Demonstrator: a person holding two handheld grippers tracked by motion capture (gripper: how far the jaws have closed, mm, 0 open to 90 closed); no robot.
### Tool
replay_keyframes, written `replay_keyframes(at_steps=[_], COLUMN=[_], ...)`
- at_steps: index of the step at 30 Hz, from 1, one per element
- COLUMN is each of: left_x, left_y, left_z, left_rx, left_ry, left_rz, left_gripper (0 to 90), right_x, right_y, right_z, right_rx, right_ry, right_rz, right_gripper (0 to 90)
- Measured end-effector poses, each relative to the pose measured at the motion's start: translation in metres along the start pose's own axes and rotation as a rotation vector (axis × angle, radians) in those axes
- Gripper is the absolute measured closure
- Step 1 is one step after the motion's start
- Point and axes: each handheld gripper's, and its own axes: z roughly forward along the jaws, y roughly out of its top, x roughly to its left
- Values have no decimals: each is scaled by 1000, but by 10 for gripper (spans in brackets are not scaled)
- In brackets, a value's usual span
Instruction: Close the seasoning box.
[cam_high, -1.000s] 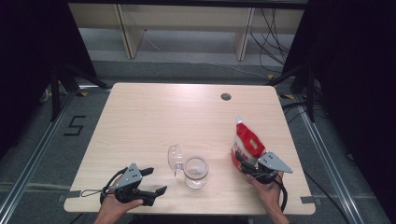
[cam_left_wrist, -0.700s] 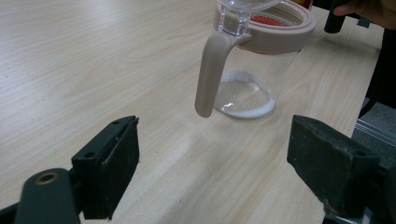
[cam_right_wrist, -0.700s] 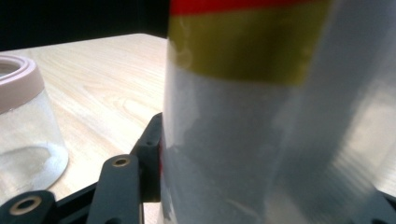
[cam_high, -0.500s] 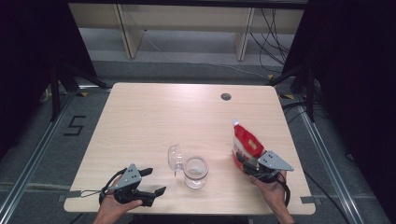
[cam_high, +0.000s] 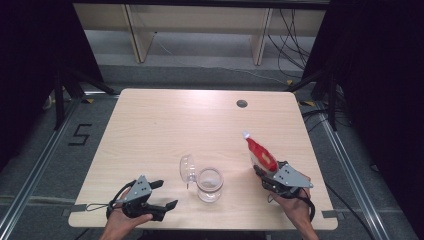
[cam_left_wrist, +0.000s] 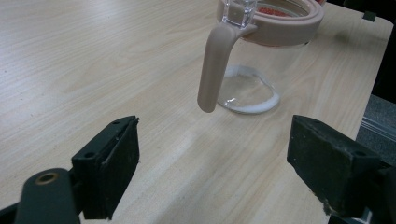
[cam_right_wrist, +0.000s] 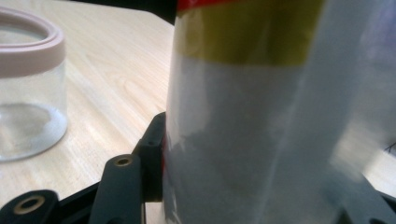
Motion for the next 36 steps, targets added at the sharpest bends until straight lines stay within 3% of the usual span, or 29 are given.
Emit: replay_keyframes(at_steps=[5,8,9,11,12,13,14,15,18,20,22,23,26,27,31,32,33,34,35,36], left_x=[0,-1,0,0,-1,-1,-1,0,-1,0,-1,0,0,0,0,0,0,0,0,0], left_y=[0,-1,0,0,-1,-1,-1,0,-1,-1,-1,-1,-1,-1,-1,-1,-1,-1,-1,-1], left_z=[0,0,0,0,1,0,0,0,2,1,2,1,2,2,1,1,1,1,1,1], left_rx=[2,7,6,5,1,8,8,8,5,11,3,15,10,16,12,10,10,9,12,12], left_ry=[0,7,4,-1,0,6,6,1,-3,-3,-4,-3,-3,-4,3,4,4,4,3,3], left_rz=[2,-10,9,8,-14,-8,-8,16,7,16,4,20,12,17,23,19,19,20,23,23], left_gripper=[166,166,166,166,166,166,166,166,166,166,166,166,166,166,166,166,166,166,166,166], right_x=[4,5,9,10,13,15,15,16,20,23,25,27,27,29,34,36,36,36,38,38], right_y=[6,12,15,17,18,20,20,22,26,26,28,29,31,31,36,35,35,35,35,35], right_z=[-5,-8,-10,-11,-11,-12,-12,-12,-14,-14,-15,-14,-14,-15,-17,-18,-18,-18,-16,-16], right_rx=[-10,-1,17,21,29,40,40,40,52,59,66,66,67,74,104,107,103,103,115,115], right_ry=[-2,-3,-3,0,-1,0,0,-1,-12,-15,-16,-11,-10,-15,-31,-35,-38,-38,-40,-40], right_rz=[-48,-145,-191,-216,-215,-258,-258,-294,-399,-406,-443,-476,-507,-497,-654,-643,-673,-673,-711,-711], right_gripper=[490,491,492,492,492,493,493,494,495,495,496,496,497,497,498,498,498,498,499,499])
